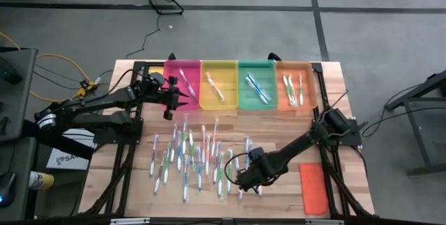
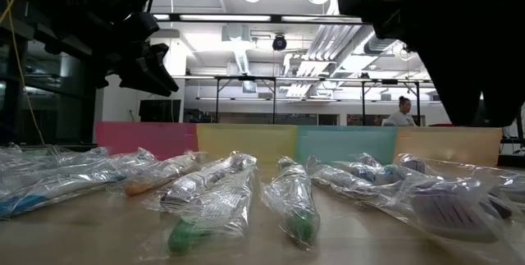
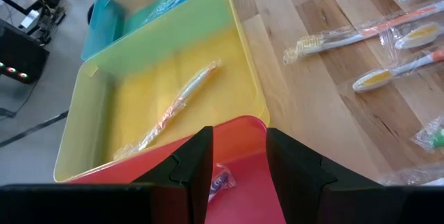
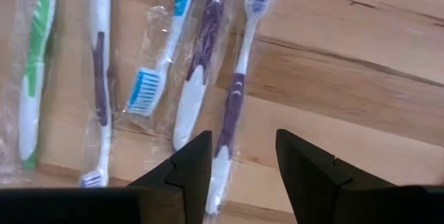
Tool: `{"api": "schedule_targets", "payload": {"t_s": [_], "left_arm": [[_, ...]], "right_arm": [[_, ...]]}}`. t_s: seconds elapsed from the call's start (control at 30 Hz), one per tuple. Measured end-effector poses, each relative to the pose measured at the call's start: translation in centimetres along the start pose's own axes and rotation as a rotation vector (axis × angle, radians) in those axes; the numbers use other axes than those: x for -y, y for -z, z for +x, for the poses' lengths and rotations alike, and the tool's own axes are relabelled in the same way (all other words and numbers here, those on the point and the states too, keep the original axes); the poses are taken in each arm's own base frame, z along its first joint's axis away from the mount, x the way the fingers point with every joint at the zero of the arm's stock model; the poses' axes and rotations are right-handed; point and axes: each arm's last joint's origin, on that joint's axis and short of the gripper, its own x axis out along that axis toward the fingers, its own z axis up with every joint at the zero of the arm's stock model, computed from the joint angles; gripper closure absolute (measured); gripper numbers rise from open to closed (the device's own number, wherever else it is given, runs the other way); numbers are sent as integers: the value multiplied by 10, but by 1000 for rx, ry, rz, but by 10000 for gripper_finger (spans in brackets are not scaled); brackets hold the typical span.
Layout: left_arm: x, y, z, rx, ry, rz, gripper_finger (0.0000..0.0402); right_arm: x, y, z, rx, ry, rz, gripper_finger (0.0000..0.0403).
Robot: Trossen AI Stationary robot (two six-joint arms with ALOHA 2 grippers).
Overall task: Pick & Place Toothbrushes
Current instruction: Put the purple toothbrush into the pink bin
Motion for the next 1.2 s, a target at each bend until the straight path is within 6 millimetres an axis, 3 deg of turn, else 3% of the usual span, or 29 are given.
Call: {"api": "schedule_targets", "payload": {"t_s": [0.5,0.77,1.2], "left_arm": [[0,0,0,-3,4,2,272],[1,1,0,-9,10,1,272],[2,2,0,-18,19,0,272]], "right_arm": [[-10,4,28,-8,29,23,277],[-9,5,29,-3,37,42,277],[-10,21,47,-16,66,60,277]]}}
